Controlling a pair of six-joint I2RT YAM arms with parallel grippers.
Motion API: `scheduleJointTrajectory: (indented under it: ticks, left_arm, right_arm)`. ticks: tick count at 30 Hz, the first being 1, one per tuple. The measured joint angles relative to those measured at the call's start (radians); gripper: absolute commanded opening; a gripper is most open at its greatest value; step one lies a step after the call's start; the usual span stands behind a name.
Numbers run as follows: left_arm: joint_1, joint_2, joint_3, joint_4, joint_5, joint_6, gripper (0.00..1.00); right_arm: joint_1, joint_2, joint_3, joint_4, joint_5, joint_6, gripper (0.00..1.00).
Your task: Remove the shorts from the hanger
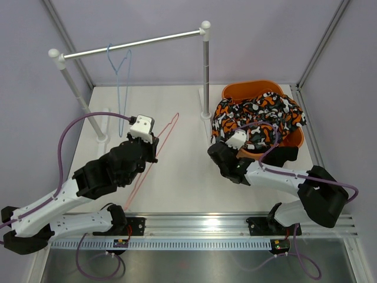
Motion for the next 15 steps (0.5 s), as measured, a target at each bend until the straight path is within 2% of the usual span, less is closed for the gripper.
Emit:
scheduleJointTrajectory:
  ticks: [6, 11, 15]
  left_arm:
    - [0.000, 0.000, 0.000, 0.000, 0.004, 0.000, 0.00]
    - [0.000, 0.000, 0.000, 0.000, 0.005, 0.000, 0.00]
    - [0.000, 0.000, 0.000, 0.000, 0.005, 0.000, 0.00]
  right_arm:
    - [0.000, 0.095, 0.039, 0.012, 0.023, -0.020, 0.34]
    - [0.000, 0.123, 0.111, 0.008, 0.056, -0.057, 0.19]
    - [0.000, 0.137, 0.182, 0.005, 0.093, -0.097, 0.16]
